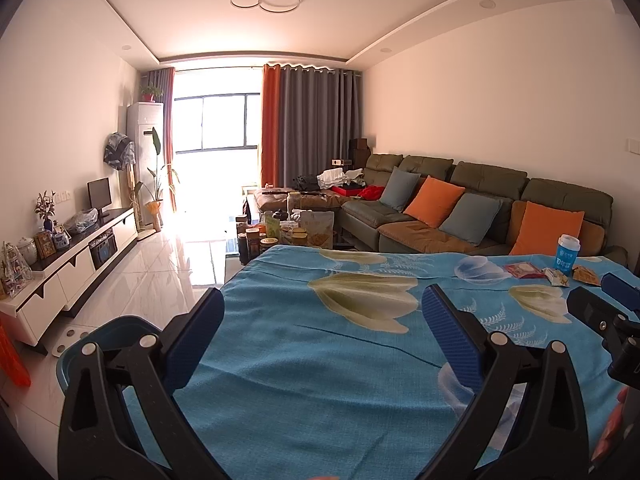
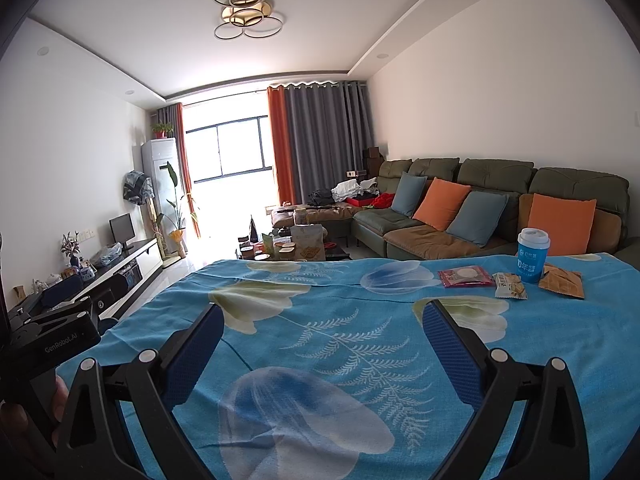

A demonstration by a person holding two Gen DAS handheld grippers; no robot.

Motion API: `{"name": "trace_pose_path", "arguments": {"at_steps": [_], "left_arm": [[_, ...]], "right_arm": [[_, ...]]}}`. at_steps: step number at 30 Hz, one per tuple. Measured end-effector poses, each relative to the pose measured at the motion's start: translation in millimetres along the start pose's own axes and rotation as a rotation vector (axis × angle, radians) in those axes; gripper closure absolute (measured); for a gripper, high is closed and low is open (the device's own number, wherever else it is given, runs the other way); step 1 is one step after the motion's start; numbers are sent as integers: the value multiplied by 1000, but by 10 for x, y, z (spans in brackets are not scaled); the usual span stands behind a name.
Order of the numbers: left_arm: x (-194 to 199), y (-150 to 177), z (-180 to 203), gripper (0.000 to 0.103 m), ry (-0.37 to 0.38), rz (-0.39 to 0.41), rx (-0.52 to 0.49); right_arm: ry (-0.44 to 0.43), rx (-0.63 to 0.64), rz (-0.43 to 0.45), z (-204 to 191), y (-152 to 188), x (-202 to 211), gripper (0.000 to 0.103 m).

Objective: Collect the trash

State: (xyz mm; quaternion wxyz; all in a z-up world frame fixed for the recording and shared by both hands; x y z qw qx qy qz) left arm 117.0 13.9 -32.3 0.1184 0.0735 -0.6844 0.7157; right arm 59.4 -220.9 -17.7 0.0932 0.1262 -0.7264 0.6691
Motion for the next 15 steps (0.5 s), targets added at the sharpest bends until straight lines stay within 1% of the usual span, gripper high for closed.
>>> {"name": "trace_pose_path", "arguments": {"at_steps": [15], "left_arm": [[-1,19,-3,6,8,-5,4]], "right_arm": [[-2,-8,0,12,12,15,7]]}}
Point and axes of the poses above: each gripper's, at about its wrist camera, not at the fingertips, and x roughly against the way its jaws point, z to its right, y to its underside, the point moved 10 cm from there along -x, roughly the way its jaws point, and after that the axes turned 2 degrees about x, right-handed, at the moved point
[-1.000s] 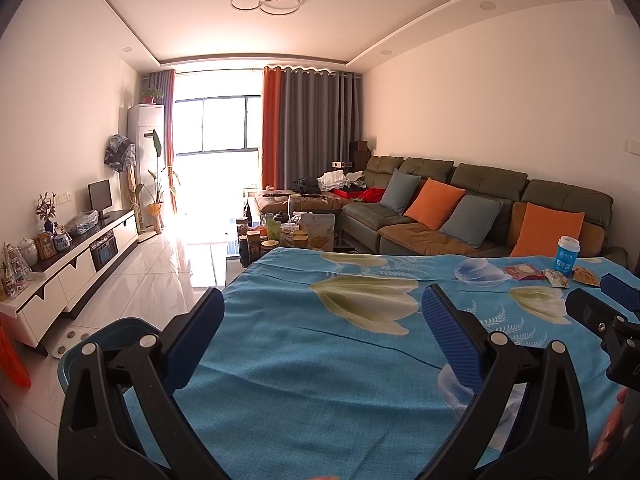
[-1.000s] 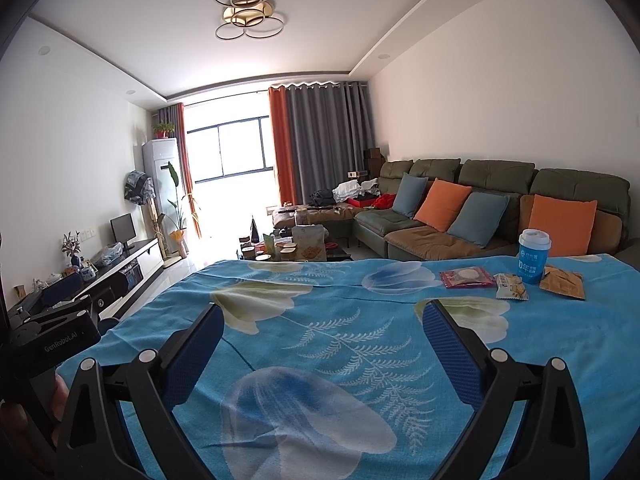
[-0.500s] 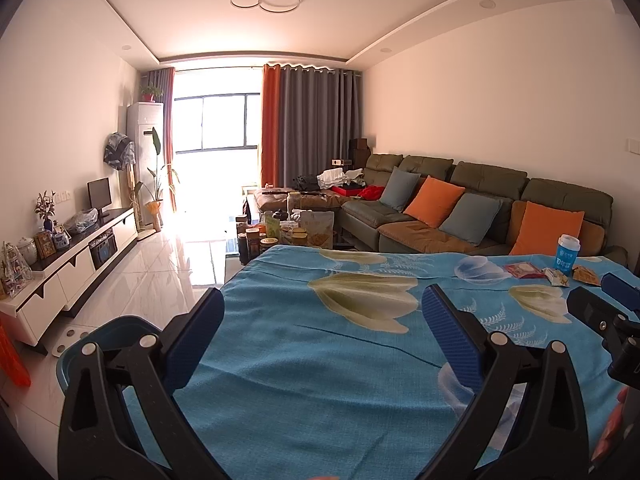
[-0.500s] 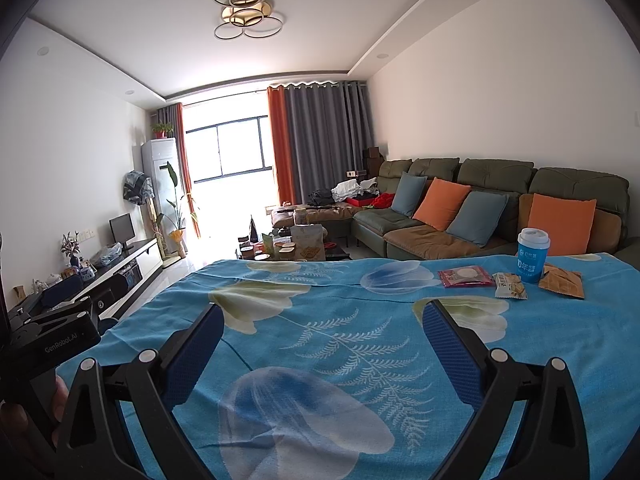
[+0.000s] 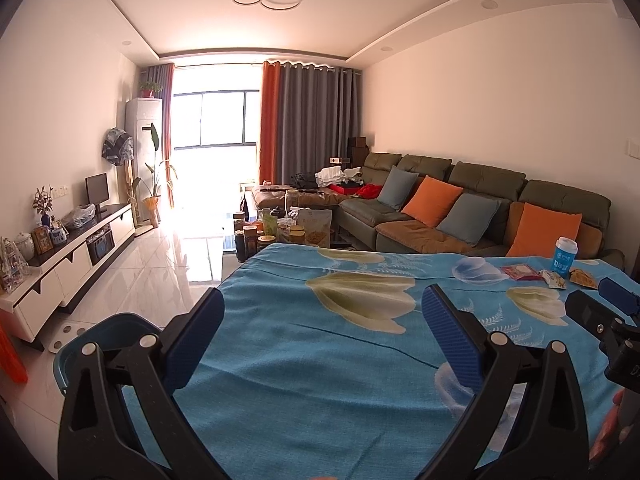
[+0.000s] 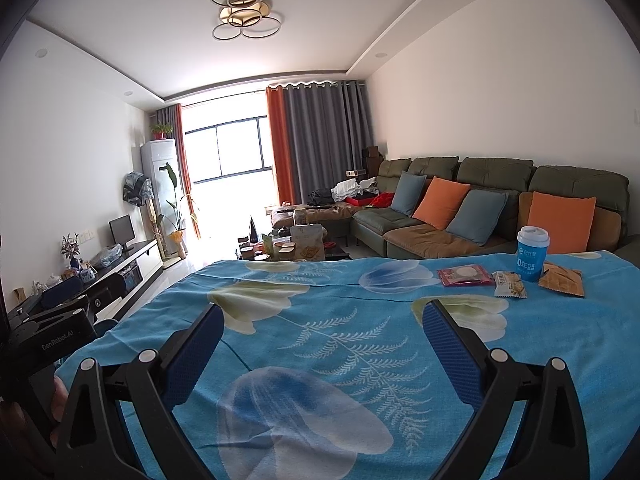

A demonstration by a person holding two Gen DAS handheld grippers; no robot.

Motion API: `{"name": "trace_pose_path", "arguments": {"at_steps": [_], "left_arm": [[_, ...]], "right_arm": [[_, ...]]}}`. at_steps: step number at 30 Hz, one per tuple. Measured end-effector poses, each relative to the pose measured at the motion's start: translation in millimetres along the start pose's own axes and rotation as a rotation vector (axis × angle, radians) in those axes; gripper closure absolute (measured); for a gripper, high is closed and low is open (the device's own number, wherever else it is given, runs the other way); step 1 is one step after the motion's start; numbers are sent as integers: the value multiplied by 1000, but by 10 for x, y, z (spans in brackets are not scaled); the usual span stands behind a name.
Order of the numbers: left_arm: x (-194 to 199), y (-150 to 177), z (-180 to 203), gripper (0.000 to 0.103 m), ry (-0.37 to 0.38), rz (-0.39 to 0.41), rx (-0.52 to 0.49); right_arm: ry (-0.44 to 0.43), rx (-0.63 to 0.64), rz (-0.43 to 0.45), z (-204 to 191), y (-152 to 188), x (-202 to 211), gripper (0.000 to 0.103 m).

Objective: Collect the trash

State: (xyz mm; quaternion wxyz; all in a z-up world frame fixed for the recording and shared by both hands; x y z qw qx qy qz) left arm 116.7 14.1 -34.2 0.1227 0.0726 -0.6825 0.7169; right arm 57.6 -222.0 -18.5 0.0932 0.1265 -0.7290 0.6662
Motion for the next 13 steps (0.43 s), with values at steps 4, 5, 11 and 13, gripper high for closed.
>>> {"name": "trace_pose_path", "arguments": {"at_steps": [4,5,11,13], "left_arm": [[25,0,78,6,19,3,-22],[25,7,99,6,24,-2,-26],[-200,92,104,6,44,-126,-32],[-369,129,62,6,34,-191,-28]], "right_arm": [[0,0,-3,-3,2,-5,7],[3,1,-6,-1,5,0,7],[55,-7,-51,218,54,-20,7],[91,-14,-98,376,99,-71,7]]}}
Point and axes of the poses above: each gripper's, at about its wrist camera, not at the fingertips, and x roughly against the way its jaws point, z to its right, y to its underside, the point moved 10 cm from there along -x, roughly the way its jaws point, and after that the axes turned 2 degrees about x, right-handed, at the moved point
